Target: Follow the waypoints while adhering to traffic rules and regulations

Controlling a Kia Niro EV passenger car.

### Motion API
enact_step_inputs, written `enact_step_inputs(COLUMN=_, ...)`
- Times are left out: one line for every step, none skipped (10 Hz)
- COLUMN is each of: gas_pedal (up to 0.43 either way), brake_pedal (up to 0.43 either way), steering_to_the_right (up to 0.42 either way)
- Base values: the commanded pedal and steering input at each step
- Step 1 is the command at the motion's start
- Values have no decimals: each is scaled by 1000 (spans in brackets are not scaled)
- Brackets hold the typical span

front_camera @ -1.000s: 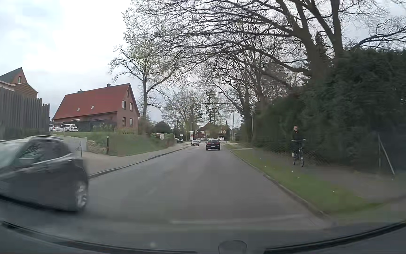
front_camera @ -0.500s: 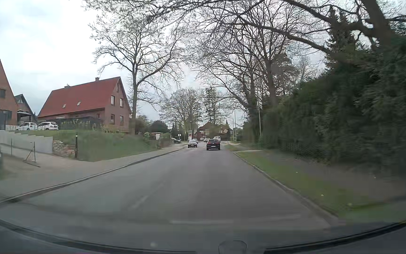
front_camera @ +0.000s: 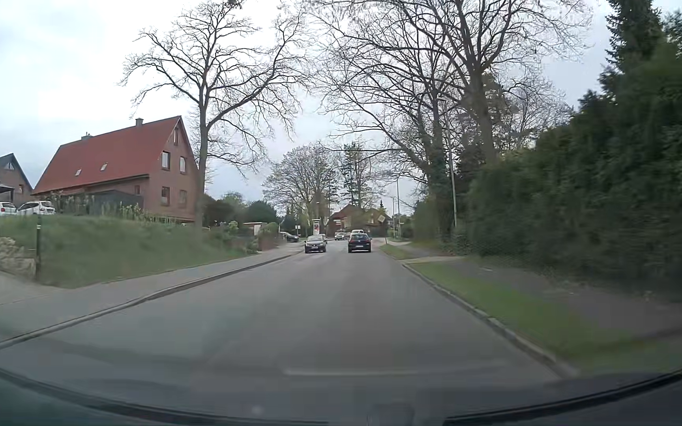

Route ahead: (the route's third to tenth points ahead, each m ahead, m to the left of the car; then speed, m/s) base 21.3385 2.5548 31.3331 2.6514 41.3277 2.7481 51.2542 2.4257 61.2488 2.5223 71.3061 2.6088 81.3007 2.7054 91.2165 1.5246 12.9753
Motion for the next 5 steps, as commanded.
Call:
enact_step_inputs(gas_pedal=220, brake_pedal=0, steering_to_the_right=-2)
enact_step_inputs(gas_pedal=220, brake_pedal=0, steering_to_the_right=-2)
enact_step_inputs(gas_pedal=220, brake_pedal=0, steering_to_the_right=-1)
enact_step_inputs(gas_pedal=209, brake_pedal=0, steering_to_the_right=0)
enact_step_inputs(gas_pedal=209, brake_pedal=0, steering_to_the_right=-1)
